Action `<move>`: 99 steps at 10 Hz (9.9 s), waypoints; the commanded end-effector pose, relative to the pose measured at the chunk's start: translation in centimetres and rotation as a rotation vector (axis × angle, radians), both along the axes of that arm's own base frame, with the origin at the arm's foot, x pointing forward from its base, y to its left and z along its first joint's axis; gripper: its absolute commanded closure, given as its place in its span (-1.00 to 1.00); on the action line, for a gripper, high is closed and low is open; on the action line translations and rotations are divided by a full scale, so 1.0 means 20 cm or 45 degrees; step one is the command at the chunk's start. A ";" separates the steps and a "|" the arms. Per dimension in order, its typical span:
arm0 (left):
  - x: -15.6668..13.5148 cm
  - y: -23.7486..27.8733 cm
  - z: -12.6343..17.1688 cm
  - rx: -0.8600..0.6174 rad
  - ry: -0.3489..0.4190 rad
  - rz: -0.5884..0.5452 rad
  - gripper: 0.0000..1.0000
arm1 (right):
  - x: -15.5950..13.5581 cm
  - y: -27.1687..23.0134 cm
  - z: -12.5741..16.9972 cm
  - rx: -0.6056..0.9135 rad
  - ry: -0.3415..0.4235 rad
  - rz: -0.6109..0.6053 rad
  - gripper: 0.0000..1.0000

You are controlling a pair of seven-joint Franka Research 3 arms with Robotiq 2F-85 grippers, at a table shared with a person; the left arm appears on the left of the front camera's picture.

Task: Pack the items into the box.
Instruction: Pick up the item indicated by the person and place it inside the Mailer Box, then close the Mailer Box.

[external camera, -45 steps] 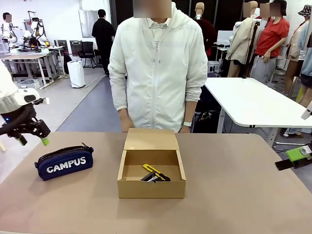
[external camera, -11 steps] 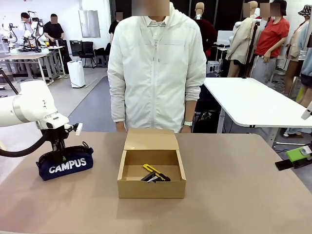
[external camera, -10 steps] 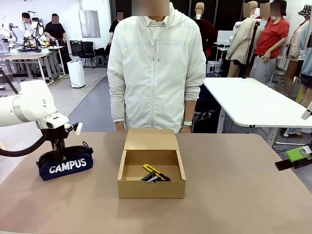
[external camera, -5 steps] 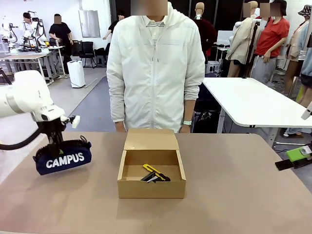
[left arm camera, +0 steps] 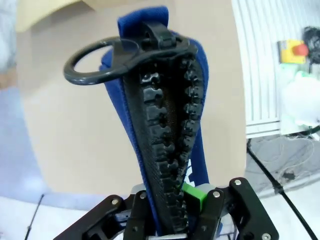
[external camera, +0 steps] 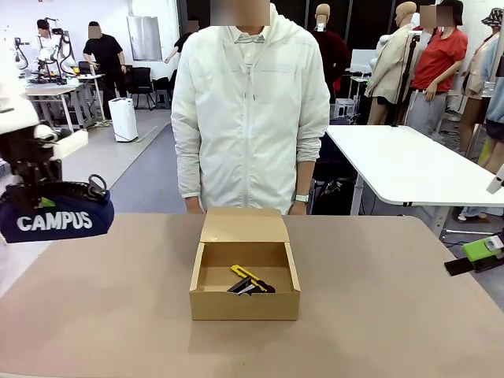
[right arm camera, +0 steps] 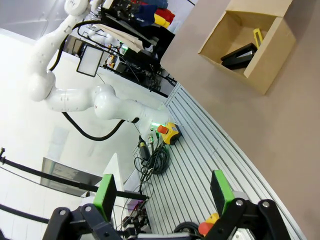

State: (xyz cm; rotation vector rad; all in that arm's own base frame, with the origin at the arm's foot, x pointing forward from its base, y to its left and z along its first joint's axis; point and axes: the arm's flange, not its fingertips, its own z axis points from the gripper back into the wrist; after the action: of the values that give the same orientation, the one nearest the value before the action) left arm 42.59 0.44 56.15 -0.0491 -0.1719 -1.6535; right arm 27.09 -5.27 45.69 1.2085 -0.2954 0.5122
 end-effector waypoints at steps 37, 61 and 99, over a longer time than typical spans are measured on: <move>0.55 -1.85 -0.89 -0.083 0.377 -0.111 -1.00 | -0.02 -0.01 0.00 -0.011 0.000 0.014 -1.00; -0.84 -0.08 -0.16 -0.998 0.625 1.171 -1.00 | -0.02 -0.01 0.00 -0.011 0.000 0.014 -1.00; 1.01 -0.59 -1.71 -1.716 1.293 1.436 -1.00 | 1.89 0.96 -0.99 0.186 0.700 -0.229 -1.00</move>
State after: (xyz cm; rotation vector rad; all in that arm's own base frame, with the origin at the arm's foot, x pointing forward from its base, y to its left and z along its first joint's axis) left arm 62.18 -10.73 21.47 -1.5018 -0.3790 0.0008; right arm 64.43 14.03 25.16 1.3940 0.0089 -0.0230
